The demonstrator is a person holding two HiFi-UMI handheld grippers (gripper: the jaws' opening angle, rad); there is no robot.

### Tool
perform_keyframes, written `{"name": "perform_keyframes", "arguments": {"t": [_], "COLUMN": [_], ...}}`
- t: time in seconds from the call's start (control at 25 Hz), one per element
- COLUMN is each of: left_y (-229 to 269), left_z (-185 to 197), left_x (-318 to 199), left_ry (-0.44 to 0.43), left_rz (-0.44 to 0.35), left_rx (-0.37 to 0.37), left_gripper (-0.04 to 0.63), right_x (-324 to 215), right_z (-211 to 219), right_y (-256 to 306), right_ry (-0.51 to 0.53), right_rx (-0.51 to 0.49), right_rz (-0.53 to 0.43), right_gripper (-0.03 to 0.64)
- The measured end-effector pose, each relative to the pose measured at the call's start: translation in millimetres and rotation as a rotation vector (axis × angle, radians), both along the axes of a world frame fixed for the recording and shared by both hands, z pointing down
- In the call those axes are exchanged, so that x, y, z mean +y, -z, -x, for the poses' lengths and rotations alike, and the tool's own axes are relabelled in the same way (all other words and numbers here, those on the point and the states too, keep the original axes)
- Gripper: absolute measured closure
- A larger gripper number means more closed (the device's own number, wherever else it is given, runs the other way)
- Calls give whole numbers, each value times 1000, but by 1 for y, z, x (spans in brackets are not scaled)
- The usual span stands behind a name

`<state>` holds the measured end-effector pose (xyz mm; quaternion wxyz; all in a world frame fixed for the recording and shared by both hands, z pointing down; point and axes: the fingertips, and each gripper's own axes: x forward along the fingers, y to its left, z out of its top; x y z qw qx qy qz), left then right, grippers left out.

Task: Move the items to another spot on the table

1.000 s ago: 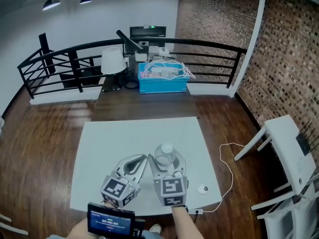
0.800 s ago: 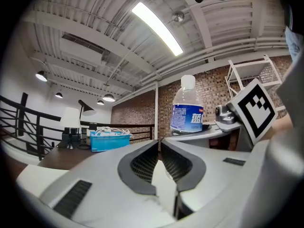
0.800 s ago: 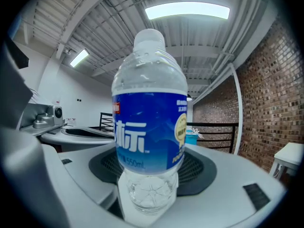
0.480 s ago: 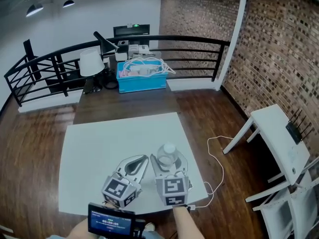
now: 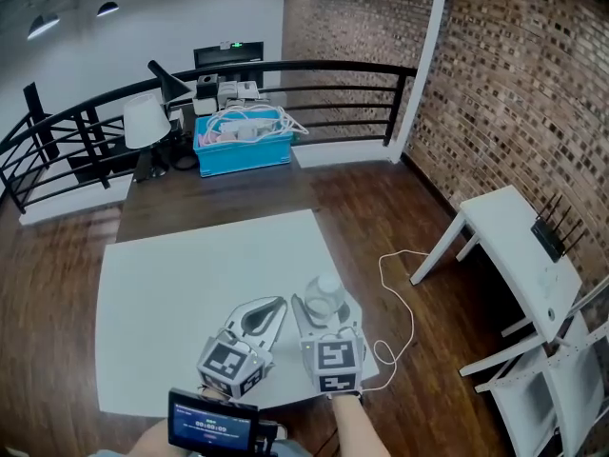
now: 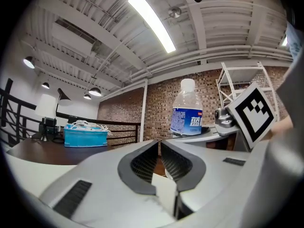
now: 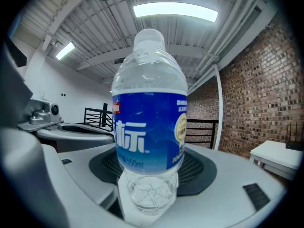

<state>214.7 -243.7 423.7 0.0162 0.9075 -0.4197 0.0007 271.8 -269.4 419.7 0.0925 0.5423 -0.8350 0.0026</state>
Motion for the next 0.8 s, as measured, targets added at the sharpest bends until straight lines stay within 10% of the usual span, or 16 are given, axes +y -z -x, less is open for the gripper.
{"name": "perform_keyframes", "arguments": {"t": [0.8], "left_y": [-52], "left_z": [-41], "left_x": [-19], "left_ry": [-43], "left_rz": [107], "left_rx": [-36], "left_gripper": [574], "right_x": [-24], "right_z": [-35], "right_y": [-108], "right_ry": [-45], "right_rx": [-26], "right_rz": [102], "right_gripper": [330]}}
